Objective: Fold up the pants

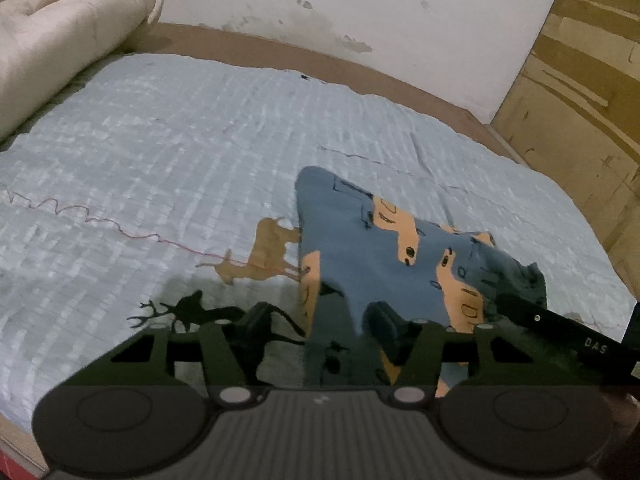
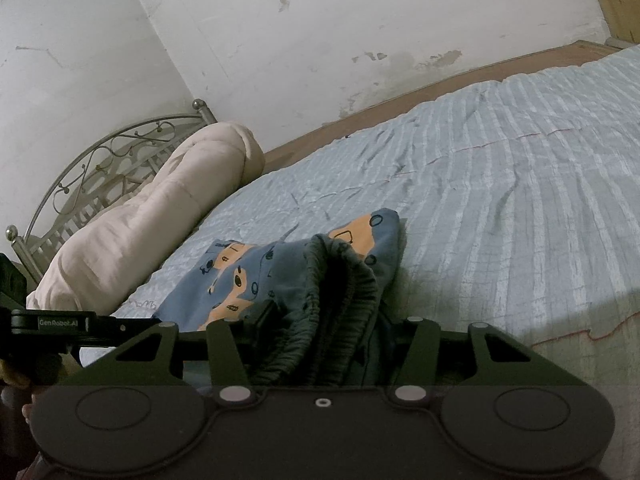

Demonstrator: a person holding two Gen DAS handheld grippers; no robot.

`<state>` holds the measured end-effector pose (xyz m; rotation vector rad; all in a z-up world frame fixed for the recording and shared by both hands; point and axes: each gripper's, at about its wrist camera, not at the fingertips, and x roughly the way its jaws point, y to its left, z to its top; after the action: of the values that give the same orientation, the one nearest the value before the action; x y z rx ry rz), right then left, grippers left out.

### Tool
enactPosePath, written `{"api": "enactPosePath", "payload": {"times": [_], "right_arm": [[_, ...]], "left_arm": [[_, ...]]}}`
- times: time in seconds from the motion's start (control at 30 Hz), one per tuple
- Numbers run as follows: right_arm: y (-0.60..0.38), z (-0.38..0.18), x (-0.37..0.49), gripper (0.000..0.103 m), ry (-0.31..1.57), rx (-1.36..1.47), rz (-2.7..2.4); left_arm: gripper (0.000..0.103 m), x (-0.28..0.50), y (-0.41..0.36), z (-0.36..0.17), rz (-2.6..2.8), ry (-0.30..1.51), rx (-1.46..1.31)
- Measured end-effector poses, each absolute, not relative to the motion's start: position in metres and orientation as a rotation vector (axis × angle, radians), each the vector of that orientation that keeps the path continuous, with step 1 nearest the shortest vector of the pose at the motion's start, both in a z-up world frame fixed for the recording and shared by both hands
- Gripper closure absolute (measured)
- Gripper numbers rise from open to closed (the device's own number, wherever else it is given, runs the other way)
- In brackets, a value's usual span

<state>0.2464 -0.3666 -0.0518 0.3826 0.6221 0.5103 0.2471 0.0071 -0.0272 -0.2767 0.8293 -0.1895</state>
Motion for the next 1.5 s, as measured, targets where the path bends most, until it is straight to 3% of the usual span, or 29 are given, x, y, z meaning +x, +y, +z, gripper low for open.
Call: {"api": "enactPosePath", "payload": {"times": [0.17, 0.67, 0.87, 1.27, 1.5], "right_arm": [[-0.365, -0.053, 0.247, 0.051, 0.622, 0.374, 0.501], [-0.356, -0.049, 0.235, 0.072, 0.559, 0.325, 0.485], [-0.342, -0.029, 0.228, 0.078, 0.498, 0.247, 0.485], [-0.297, 0.018, 0.258, 0.079, 0.375, 0.252, 0.495], [-0.259, 0.02, 0.295, 0.079, 0.393, 0.243, 0.45]], "left_arm": [[0.067, 0.247, 0.002, -0.027, -0.213, 0.844, -0.292], [0.091, 0.247, -0.008, -0.014, -0.196, 0.81, -0.248], [0.097, 0.251, -0.008, 0.005, -0.225, 0.772, -0.212], [0.098, 0.278, 0.021, 0.055, -0.145, 0.622, -0.165], [0.098, 0.312, 0.038, 0.049, -0.107, 0.619, -0.141]]}}
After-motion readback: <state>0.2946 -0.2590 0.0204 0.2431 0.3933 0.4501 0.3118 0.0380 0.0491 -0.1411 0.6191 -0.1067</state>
